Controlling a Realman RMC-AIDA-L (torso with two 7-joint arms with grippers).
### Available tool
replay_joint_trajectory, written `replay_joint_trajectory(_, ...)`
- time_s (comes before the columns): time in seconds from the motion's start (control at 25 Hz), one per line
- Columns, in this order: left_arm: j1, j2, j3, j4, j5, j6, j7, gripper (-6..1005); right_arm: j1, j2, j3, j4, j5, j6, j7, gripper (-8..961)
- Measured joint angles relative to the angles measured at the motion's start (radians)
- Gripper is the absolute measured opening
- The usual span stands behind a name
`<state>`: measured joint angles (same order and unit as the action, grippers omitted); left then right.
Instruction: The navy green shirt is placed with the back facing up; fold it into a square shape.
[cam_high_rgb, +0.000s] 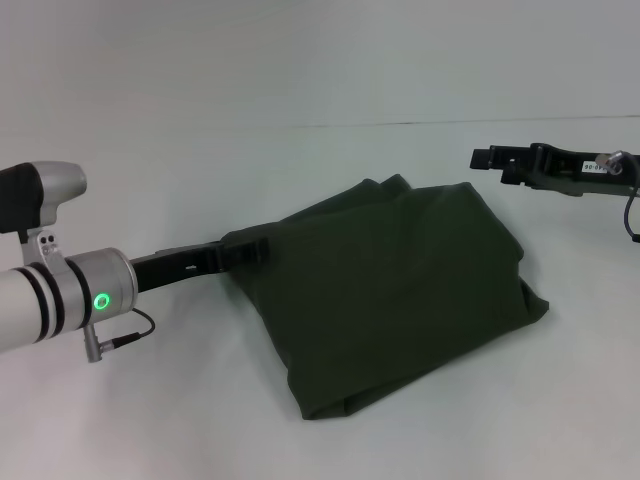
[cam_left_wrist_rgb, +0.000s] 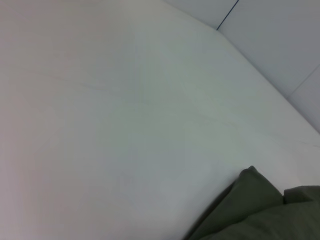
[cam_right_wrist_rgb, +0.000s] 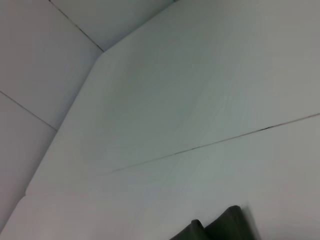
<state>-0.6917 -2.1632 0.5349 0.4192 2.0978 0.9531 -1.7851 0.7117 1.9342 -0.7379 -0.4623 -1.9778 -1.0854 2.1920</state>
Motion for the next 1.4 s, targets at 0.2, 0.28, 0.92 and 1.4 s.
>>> replay_joint_trajectory(0.2,-0.005,0.0,0.004,-0.007,-0.001,-0.001,-0.007,893,0.0,-0.002,0.0,0.0,0.001,0.006,0.0,747)
replay_joint_trajectory(0.28,-0.008,0.0,0.008,-0.007,-0.004,0.003,-0.007,892,0.0,-0.002,0.0,0.0,0.001,0.007,0.0,747)
replay_joint_trajectory(0.92,-0.034,0.0,0.041,-0.007,-0.005,0.031,-0.008,889,-0.002,-0.002,0.0,0.004,0.0,0.013,0.0,746)
replay_joint_trajectory(1.4,-0.04,0.003,0.045,0.0,0.0,0.012,-0.012,710,-0.011,0.001,0.0,0.002,0.001,0.015,0.0,745)
